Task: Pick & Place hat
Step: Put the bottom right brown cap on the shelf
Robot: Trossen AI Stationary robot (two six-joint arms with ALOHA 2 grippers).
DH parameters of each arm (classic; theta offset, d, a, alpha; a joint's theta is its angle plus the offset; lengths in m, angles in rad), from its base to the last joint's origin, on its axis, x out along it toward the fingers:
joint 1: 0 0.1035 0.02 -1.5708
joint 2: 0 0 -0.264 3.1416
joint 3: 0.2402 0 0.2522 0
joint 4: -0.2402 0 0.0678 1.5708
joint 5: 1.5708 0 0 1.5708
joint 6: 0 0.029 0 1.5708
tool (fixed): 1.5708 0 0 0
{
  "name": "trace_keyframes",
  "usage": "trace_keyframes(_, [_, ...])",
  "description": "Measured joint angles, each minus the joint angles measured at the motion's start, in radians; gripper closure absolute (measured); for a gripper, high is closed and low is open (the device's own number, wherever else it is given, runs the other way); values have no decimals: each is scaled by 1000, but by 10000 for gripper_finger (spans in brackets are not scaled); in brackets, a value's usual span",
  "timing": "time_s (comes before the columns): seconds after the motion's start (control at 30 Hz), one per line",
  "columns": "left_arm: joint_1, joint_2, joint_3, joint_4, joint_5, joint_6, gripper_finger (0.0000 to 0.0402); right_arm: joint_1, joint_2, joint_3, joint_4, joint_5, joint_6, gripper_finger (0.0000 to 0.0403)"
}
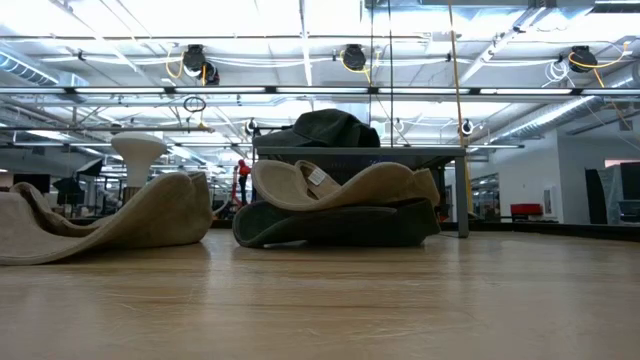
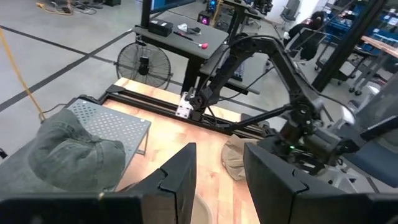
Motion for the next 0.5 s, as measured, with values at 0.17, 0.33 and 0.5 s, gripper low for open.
trace_keyframes(0.17, [0, 0, 0, 0, 42, 0, 266, -1, 0, -29, 29, 0, -11, 323])
trace_keyframes(0.33, [0, 0, 0, 0, 54, -1, 266, 1, 0, -51, 46, 0, -10, 326])
trace_keyframes(0.5, [0, 0, 0, 0, 55, -2, 266, 1, 0, -79, 83, -2, -10, 328])
